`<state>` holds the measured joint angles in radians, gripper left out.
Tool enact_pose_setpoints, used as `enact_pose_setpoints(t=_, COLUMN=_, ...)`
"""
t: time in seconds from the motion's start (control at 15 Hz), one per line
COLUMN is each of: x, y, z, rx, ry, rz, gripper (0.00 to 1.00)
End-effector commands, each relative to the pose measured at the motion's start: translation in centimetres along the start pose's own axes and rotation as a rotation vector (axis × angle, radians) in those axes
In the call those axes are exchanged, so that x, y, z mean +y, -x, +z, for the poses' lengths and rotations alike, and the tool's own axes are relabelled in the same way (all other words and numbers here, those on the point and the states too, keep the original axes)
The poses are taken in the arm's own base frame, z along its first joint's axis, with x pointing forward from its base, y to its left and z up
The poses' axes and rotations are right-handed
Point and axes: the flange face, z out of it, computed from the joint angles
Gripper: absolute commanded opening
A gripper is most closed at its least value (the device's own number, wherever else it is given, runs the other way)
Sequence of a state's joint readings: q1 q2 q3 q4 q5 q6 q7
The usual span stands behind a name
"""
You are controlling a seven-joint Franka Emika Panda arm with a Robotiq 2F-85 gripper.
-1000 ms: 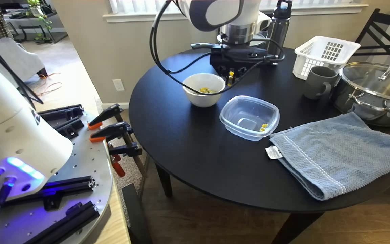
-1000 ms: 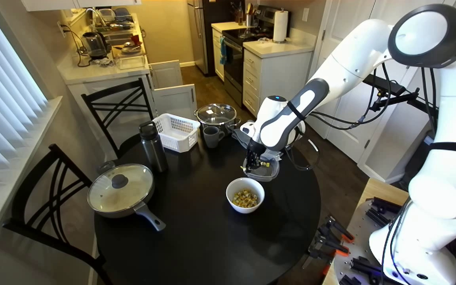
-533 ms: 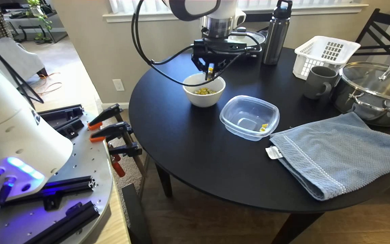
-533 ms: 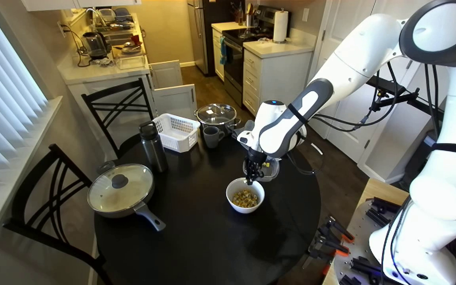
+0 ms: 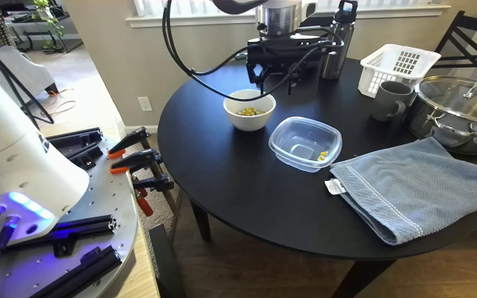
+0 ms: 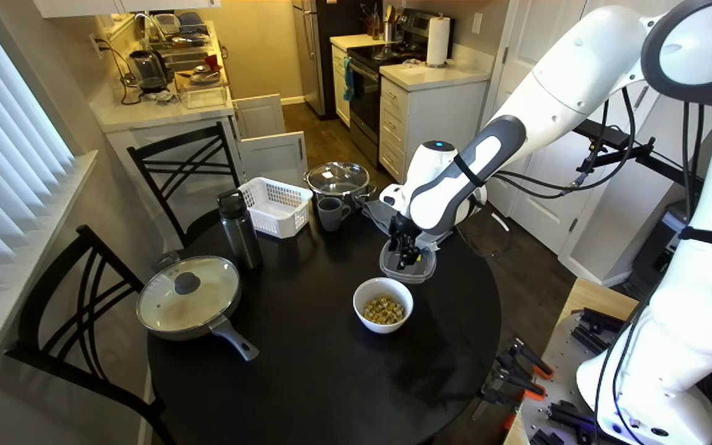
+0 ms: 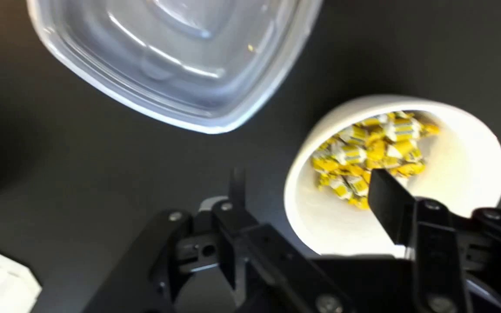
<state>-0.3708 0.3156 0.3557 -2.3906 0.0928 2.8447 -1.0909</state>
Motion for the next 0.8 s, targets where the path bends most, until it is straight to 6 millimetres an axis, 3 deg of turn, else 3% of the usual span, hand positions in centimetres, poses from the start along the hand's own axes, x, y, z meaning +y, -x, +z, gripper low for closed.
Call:
enact_pose_setpoints(t=0.0, x=2.2, y=3.7, z=-1.1, rx=-0.063, ry=0.111, rz=0.074, gripper=0.99)
enact_pose_setpoints(t=0.33, x=4.4, y=7.5, z=1.9, rx=-0.178, ry=0.135, rz=0.172, gripper=1.0)
enact_pose_setpoints(t=0.73, x=5.3, y=8.3, z=6.3, rx=-0.228, ry=0.094, rz=0.25, gripper=1.0)
